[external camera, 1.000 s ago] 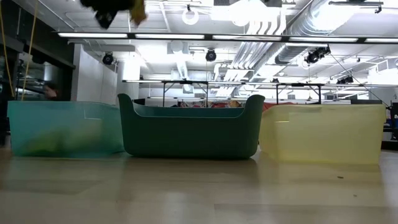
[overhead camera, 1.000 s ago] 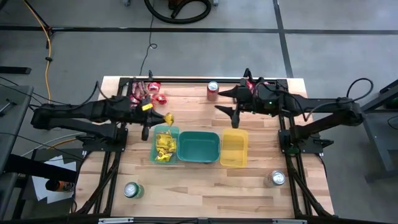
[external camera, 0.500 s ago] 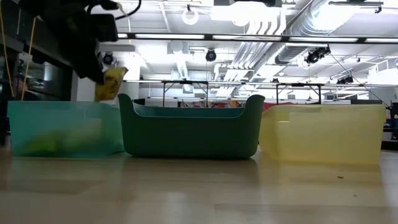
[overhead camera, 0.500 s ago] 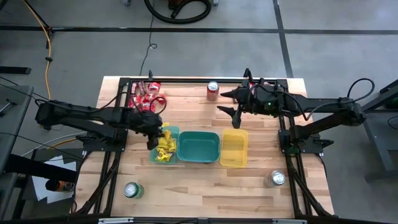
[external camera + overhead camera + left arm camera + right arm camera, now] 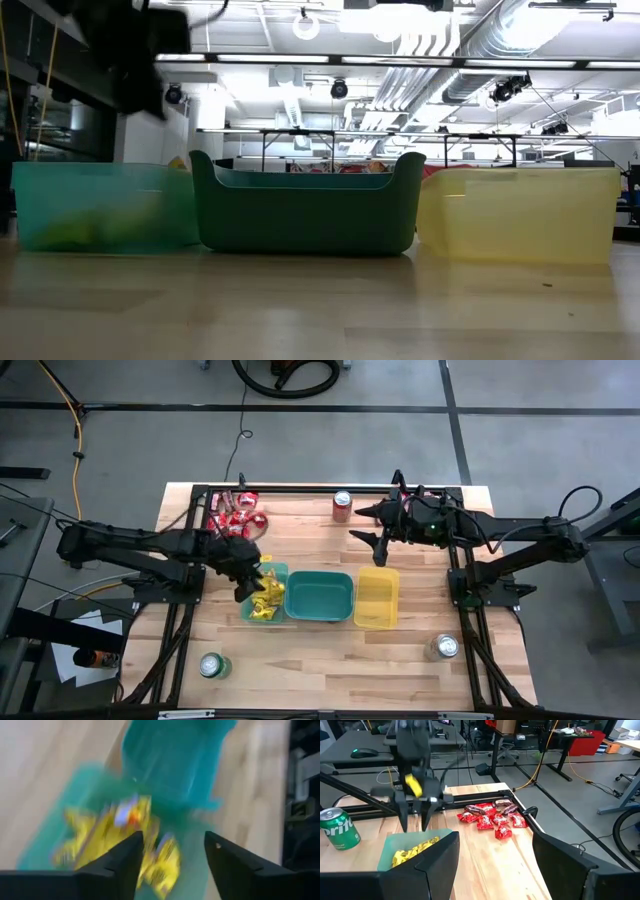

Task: Sort candy
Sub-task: Put the red candy into the yellow bin

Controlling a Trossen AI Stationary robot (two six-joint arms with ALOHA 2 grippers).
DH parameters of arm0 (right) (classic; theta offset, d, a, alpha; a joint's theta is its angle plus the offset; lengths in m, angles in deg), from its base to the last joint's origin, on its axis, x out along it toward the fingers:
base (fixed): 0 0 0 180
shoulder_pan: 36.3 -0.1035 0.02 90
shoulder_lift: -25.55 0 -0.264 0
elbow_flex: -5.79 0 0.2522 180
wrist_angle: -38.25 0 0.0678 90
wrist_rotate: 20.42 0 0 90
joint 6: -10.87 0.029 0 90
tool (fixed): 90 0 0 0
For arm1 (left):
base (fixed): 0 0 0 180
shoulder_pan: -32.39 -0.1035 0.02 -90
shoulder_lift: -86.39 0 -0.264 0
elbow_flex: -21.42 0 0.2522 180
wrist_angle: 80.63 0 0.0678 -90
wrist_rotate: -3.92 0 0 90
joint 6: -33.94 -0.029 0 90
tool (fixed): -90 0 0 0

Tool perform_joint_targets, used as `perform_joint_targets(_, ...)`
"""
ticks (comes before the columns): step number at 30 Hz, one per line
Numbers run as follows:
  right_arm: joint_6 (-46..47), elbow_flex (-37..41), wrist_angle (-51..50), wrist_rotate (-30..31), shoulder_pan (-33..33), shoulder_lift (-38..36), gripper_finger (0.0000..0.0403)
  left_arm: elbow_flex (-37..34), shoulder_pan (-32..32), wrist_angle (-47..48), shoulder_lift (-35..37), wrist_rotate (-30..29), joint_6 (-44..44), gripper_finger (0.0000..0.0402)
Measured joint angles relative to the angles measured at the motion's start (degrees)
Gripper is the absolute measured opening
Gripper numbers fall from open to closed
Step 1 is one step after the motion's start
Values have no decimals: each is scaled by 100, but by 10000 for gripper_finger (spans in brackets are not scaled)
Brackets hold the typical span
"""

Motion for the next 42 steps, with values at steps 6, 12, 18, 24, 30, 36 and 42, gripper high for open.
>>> perform_joint_targets(6, -2, 0, 4, 168, 0, 0, 248, 1342, -594, 740, -10, -1047, -863, 245)
perform_joint_targets(12, -2, 0, 4, 177, 0, 0, 248, 1660, -1658, 2302, -200, -1535, -948, 248)
perform_joint_targets(18, 14, 0, 4, 177, 0, 0, 248, 1006, -2509, 2785, -624, -1737, -609, 248)
perform_joint_targets(24, 234, 0, 4, 173, 0, 0, 248, 406, -2836, 2737, -1121, -1715, -547, 248)
perform_joint_targets(30, 253, 0, 4, 170, 0, 0, 248, 206, -2877, 2589, -1393, -1649, -552, 248)
perform_joint_targets(36, 251, 0, 4, 170, 0, 0, 248, 201, -2877, 2424, -1541, -1647, -553, 248)
perform_joint_targets(42, 251, 0, 4, 170, 0, 0, 248, 201, -2877, 2424, -1629, -1647, -553, 248)
